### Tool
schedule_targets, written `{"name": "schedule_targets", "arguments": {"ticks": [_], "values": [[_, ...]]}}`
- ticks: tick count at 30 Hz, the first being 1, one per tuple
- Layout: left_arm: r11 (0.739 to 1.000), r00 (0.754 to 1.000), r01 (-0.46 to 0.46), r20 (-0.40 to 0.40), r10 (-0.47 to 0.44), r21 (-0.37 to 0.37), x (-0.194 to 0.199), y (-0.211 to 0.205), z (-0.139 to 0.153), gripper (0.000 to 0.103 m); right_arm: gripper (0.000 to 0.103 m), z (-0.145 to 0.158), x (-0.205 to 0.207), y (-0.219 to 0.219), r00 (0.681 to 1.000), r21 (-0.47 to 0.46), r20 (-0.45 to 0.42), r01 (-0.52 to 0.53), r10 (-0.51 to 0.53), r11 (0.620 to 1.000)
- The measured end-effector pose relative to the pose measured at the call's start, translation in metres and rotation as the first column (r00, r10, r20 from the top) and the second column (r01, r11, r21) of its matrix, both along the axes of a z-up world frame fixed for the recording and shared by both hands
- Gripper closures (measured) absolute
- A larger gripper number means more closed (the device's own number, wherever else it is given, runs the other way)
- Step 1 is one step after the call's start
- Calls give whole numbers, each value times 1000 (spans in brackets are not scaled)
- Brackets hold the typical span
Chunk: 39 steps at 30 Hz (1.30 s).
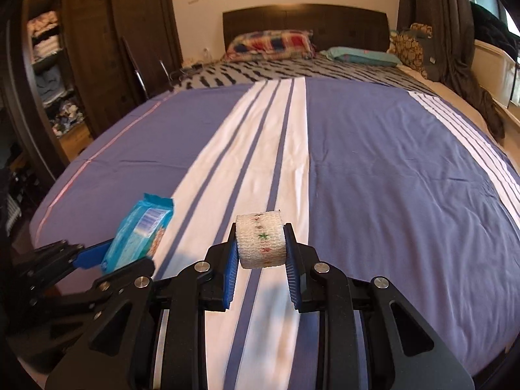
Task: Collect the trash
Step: 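Grasp the white tape roll with the right tool while the left tool grasps the blue wipes pack, then lower tape roll and wipes pack into the bin and open both tools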
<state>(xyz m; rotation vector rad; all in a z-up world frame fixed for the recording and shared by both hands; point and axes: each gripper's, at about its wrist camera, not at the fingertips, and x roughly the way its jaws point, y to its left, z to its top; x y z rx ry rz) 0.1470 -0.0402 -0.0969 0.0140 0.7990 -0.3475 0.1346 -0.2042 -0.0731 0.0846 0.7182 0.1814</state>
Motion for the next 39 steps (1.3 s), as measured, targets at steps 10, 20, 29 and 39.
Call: {"name": "schedule_targets", "arguments": {"ticks": [10, 20, 29, 39], "values": [[1000, 1000, -1, 2, 1, -15, -90, 8, -9, 61, 76, -10, -100, -1, 1000, 5, 24, 6, -6, 1000], [999, 991, 33, -132, -28, 33, -152, 3, -79, 61, 76, -83, -158, -3, 990, 30, -138, 7, -2, 1000], [998, 945, 29, -326, -9, 56, -165, 13, -156, 61, 76, -143, -169, 10, 956, 0, -291, -29, 28, 1000], [997, 864, 62, -503, -30, 46, -157, 9, -221, 61, 76, -209, -158, 23, 868, 9, -493, -59, 55, 998]]}}
